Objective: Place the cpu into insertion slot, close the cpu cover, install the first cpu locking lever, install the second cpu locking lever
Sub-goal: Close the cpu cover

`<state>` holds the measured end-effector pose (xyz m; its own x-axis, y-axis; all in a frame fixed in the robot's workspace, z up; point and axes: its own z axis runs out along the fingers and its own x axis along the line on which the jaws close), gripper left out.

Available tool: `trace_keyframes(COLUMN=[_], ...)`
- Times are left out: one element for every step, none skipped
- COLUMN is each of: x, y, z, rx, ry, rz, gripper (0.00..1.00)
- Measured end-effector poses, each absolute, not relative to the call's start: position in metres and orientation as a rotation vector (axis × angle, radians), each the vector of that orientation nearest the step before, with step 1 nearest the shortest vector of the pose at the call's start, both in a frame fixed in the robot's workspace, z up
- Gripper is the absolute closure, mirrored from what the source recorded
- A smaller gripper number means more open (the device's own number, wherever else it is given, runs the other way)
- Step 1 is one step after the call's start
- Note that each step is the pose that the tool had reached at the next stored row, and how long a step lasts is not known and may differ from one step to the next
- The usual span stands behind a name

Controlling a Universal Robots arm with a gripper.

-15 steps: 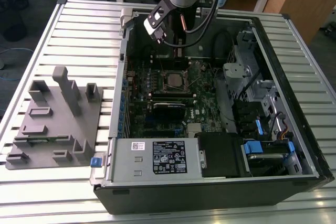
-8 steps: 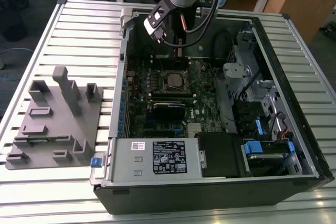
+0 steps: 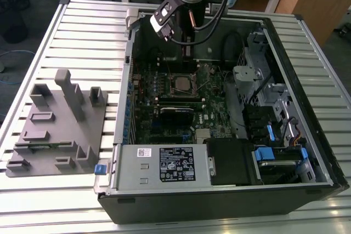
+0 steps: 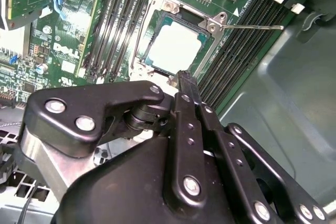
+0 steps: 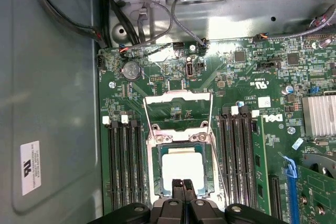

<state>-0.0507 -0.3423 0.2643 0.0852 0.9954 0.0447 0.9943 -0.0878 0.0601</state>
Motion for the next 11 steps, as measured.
trace_keyframes(x=[-0.0507,-0.0507,-0.0507,-0.0507,-0.0507,-0.0507,-0.0507,-0.0507,-0.0507,-0.0507,-0.0507], y=[-0.3423,-0.3423,-0.3423,-0.3423,-0.3423,-0.3422,-0.3423,-0.3423,-0.3422,-0.3422,-0.3422], z=[0.2655,0.2665,0.2677,0.2689,0.2701,0.2714,0.2728,0.2736,0.2738,0.2738,0.2738], rx=[2.304,2.304,2.304,2.304,2.304,2.304,2.304,2.304,2.304,2.304,2.304], ry=[2.112,2.112,2.112,2.112,2.112,2.112,2.112,2.112,2.112,2.112,2.112], rz=[0.115,0.115,0.115,0.115,0.115,0.115,0.115,0.115,0.115,0.116,0.116], gripper=[0.89,0.89,0.89,0.89,0.89,0.89,0.89,0.89,0.89,0.89,0.89])
